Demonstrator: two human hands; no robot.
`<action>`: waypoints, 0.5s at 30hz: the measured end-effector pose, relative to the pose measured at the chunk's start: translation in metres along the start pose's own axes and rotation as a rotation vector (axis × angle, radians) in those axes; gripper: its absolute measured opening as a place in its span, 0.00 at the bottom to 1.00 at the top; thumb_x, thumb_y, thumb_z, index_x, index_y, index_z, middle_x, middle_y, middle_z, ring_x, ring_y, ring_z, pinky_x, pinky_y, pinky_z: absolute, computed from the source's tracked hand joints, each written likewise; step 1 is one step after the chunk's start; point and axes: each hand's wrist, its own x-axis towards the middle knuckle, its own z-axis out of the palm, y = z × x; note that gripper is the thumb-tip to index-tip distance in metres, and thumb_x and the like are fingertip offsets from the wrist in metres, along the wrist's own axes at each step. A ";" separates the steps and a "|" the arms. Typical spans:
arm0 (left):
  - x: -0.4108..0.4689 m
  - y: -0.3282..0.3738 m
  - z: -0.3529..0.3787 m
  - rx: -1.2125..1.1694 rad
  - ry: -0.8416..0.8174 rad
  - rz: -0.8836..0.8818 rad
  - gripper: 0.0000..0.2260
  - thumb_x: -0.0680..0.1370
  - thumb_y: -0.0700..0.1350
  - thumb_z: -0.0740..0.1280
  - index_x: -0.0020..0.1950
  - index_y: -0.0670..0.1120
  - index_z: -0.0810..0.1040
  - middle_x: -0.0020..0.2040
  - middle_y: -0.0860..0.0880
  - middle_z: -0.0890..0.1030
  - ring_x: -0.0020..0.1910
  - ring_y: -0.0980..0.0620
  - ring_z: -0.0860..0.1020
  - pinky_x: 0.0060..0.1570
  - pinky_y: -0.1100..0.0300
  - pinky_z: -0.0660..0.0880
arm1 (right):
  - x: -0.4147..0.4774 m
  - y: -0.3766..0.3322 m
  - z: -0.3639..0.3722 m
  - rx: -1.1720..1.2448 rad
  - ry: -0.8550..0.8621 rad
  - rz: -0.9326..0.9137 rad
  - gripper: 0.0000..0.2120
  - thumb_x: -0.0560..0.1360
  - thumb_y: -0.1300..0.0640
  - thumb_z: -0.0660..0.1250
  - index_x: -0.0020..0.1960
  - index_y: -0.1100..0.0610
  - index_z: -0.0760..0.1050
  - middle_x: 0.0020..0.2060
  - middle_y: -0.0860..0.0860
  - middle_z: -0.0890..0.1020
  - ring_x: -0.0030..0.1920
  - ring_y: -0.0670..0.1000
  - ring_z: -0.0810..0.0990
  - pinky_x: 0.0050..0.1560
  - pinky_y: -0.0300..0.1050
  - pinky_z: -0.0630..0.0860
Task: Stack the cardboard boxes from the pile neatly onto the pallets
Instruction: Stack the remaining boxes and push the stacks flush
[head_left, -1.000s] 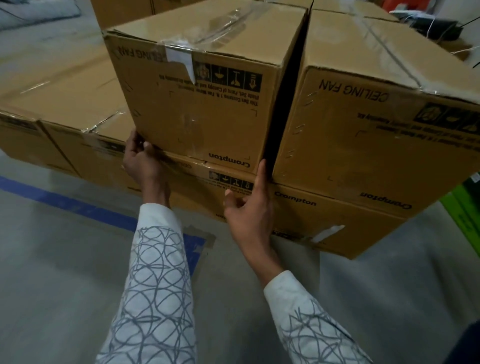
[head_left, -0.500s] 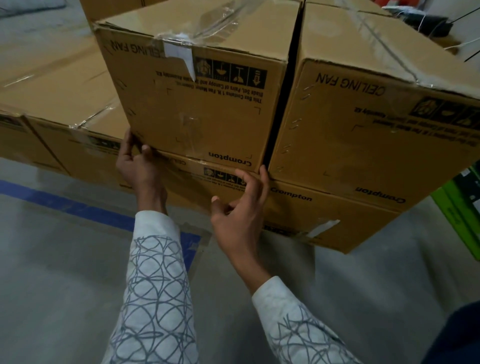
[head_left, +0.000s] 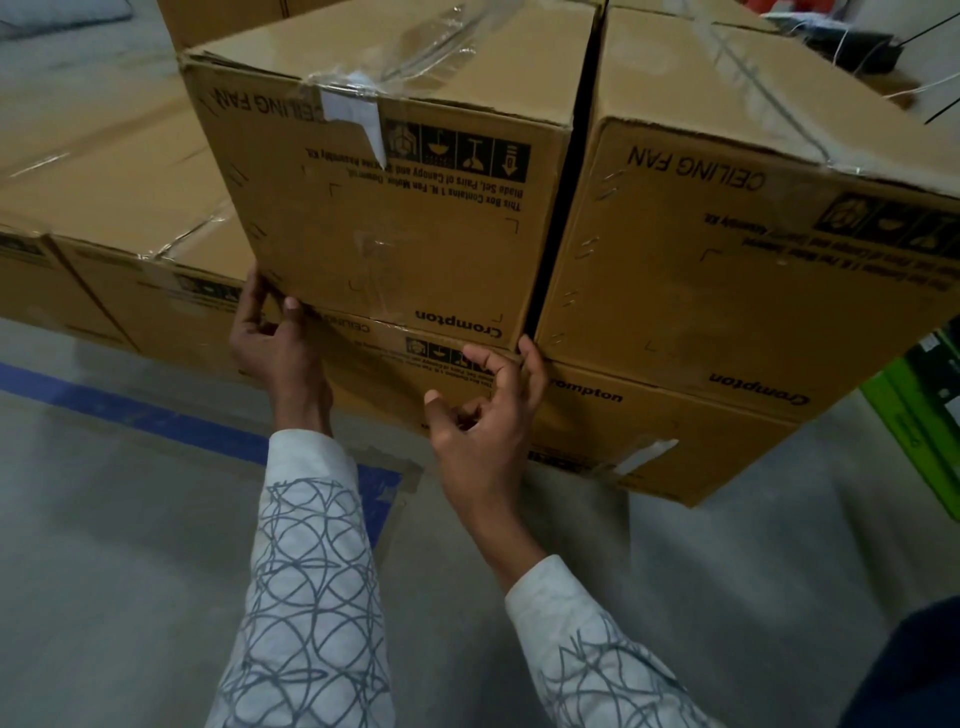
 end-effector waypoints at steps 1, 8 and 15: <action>-0.001 0.000 0.000 0.000 -0.004 0.003 0.24 0.77 0.28 0.66 0.72 0.42 0.78 0.69 0.47 0.80 0.68 0.53 0.78 0.66 0.59 0.76 | -0.001 -0.001 0.000 0.011 -0.001 0.004 0.24 0.72 0.61 0.77 0.63 0.47 0.75 0.79 0.40 0.55 0.34 0.46 0.79 0.39 0.40 0.79; -0.003 -0.005 0.001 0.043 0.016 0.007 0.25 0.78 0.29 0.65 0.74 0.43 0.76 0.71 0.47 0.79 0.58 0.64 0.81 0.62 0.62 0.77 | -0.001 -0.003 0.001 0.031 -0.008 -0.010 0.25 0.71 0.62 0.77 0.64 0.48 0.72 0.79 0.43 0.54 0.41 0.44 0.82 0.44 0.38 0.79; -0.069 -0.031 0.050 0.374 0.181 0.162 0.30 0.84 0.57 0.56 0.84 0.46 0.56 0.83 0.44 0.58 0.81 0.44 0.59 0.79 0.48 0.51 | -0.010 0.023 -0.007 0.013 0.184 0.030 0.25 0.73 0.67 0.74 0.61 0.46 0.68 0.67 0.48 0.63 0.55 0.49 0.76 0.42 0.32 0.77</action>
